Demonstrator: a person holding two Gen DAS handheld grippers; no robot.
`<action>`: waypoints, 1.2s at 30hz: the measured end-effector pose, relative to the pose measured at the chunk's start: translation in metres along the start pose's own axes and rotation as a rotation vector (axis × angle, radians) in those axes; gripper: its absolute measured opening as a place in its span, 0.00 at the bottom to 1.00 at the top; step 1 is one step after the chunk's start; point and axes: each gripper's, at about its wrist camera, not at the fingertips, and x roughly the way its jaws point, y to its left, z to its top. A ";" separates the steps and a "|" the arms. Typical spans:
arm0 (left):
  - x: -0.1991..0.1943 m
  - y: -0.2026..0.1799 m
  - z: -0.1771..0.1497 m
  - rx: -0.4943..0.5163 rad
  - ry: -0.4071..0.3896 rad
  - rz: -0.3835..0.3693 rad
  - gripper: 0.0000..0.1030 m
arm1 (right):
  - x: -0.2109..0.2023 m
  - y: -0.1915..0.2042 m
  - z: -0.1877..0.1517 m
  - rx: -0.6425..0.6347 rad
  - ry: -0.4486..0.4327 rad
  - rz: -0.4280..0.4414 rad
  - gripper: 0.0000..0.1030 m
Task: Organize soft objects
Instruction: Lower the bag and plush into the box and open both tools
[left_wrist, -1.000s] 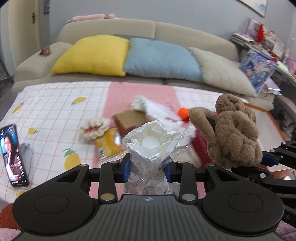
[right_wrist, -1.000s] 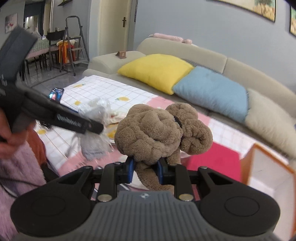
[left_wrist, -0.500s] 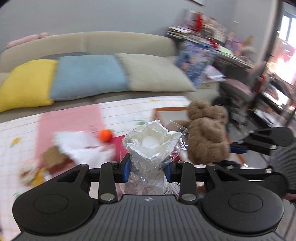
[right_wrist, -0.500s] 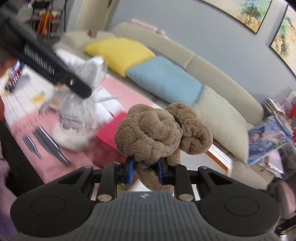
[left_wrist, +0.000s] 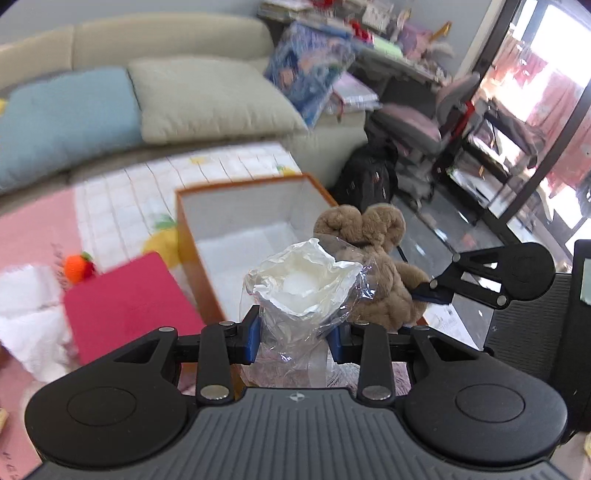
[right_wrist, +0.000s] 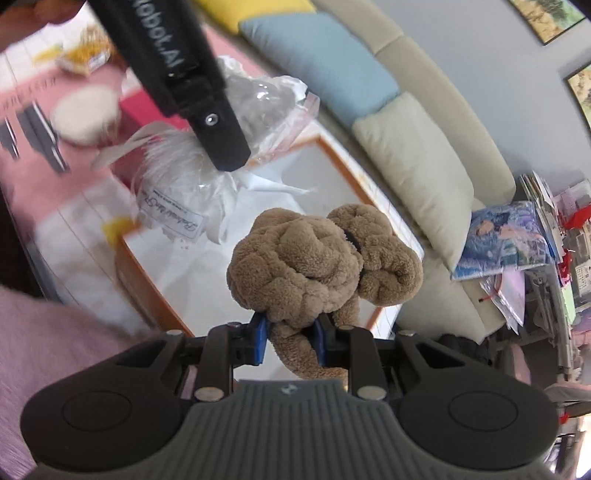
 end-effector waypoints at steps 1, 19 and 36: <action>0.007 0.000 0.001 -0.005 0.024 -0.007 0.39 | 0.005 -0.001 -0.001 0.000 0.020 0.000 0.23; 0.060 -0.012 0.013 0.056 0.136 -0.034 0.37 | 0.064 0.002 0.020 -0.075 0.176 0.161 0.18; 0.092 0.001 0.002 0.009 0.258 0.064 0.60 | 0.069 -0.011 0.012 -0.056 0.165 0.181 0.20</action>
